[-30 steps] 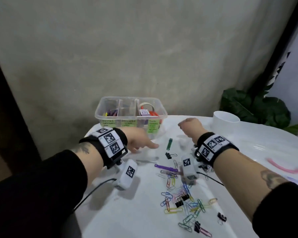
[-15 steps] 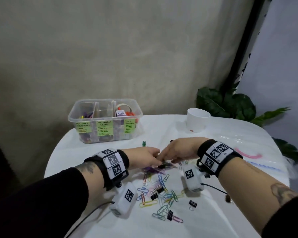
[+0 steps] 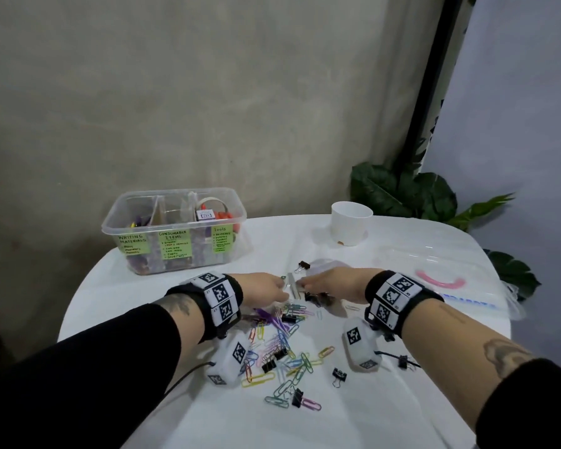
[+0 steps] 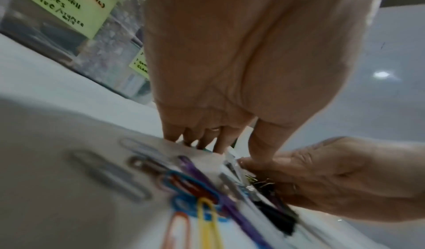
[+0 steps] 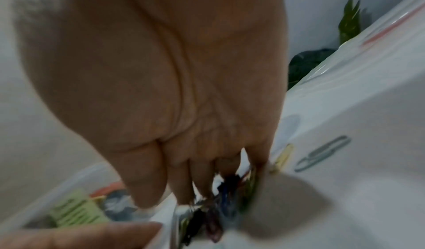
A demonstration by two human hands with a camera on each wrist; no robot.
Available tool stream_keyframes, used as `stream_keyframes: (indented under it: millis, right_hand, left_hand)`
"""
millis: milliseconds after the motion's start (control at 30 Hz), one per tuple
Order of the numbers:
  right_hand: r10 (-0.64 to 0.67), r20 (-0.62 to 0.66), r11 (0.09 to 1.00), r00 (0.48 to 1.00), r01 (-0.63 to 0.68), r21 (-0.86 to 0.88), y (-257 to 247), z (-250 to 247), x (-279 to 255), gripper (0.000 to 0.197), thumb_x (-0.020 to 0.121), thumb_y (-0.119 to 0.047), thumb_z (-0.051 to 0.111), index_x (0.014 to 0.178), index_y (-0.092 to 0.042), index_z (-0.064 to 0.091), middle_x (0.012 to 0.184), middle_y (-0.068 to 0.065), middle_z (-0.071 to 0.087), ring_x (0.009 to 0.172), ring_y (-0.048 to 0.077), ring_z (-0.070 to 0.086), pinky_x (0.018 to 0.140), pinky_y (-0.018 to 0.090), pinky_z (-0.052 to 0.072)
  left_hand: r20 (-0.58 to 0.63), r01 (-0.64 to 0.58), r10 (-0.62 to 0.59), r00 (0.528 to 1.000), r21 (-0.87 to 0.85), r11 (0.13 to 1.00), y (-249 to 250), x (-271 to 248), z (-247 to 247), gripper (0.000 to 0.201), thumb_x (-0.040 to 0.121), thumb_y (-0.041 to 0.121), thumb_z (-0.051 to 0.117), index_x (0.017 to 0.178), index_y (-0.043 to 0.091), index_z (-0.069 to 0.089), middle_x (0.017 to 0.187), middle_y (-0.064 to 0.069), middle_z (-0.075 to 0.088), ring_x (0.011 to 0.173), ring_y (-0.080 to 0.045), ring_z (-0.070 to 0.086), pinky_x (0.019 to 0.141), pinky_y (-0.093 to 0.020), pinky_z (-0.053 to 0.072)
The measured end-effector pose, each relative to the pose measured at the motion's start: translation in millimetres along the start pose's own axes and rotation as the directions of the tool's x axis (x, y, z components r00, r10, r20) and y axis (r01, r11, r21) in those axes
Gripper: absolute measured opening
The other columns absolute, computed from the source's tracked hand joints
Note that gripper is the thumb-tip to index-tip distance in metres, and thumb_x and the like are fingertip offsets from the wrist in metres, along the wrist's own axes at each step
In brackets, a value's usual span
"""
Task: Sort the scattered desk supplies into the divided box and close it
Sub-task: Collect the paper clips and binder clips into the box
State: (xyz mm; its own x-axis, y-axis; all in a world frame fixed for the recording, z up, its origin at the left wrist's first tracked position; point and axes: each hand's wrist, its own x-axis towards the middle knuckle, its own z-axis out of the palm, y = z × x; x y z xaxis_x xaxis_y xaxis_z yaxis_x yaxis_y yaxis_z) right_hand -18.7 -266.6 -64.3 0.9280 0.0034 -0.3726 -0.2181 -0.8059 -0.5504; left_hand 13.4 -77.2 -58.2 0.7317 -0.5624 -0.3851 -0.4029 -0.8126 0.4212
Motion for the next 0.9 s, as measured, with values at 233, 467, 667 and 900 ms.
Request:
stream_keyframes:
  millis: [233, 467, 667, 900]
  right_hand:
    - [0.078, -0.007, 0.995, 0.997, -0.077, 0.058, 14, -30, -62, 0.032, 0.089, -0.033, 0.068, 0.121, -0.027, 0.068, 0.108, -0.01, 0.072, 0.105, 0.01, 0.065, 0.095, 0.031, 0.05]
    - [0.465, -0.035, 0.847, 0.885, -0.456, -0.272, 51, -24, -124, 0.123, 0.015, -0.059, 0.097, 0.125, -0.047, 0.041, 0.112, 0.004, 0.067, 0.099, 0.023, 0.067, 0.082, 0.039, 0.06]
    - [0.438, 0.041, 0.887, 0.898, -0.424, -0.183, 44, 12, -127, 0.111, 0.027, -0.026, 0.099, 0.121, -0.025, 0.04, 0.077, 0.011, 0.075, 0.064, 0.026, 0.065, 0.079, 0.057, 0.059]
    - [0.264, 0.093, 0.961, 0.96, -0.254, -0.107, -17, 36, -92, 0.074, 0.062, -0.015, 0.092, 0.125, -0.003, 0.057, 0.087, 0.011, 0.078, 0.073, 0.02, 0.074, 0.085, 0.038, 0.06]
  left_hand:
    - [0.042, -0.012, 0.007, 0.999, 0.106, 0.994, -6, -32, -20, 0.085, 0.07, 0.066, 0.073, 0.143, 0.032, 0.044, 0.141, 0.006, 0.052, 0.123, -0.017, 0.052, 0.107, -0.037, 0.04]
    - [0.216, 0.112, -0.231, 0.949, 0.453, 0.884, -6, -55, -16, 0.133, 0.037, 0.058, 0.093, 0.146, 0.04, 0.02, 0.124, -0.004, 0.064, 0.098, -0.019, 0.068, 0.089, -0.033, 0.051]
    - [0.108, 0.096, -0.119, 0.987, 0.197, 0.976, 11, -42, 20, 0.114, 0.037, 0.044, 0.098, 0.131, 0.034, 0.035, 0.1, -0.001, 0.07, 0.08, -0.023, 0.069, 0.082, -0.041, 0.057]
    - [-0.038, 0.004, -0.006, 0.999, -0.053, 0.999, 32, -33, 39, 0.074, 0.057, 0.028, 0.095, 0.118, 0.017, 0.054, 0.107, -0.004, 0.068, 0.078, -0.019, 0.069, 0.082, -0.037, 0.059]
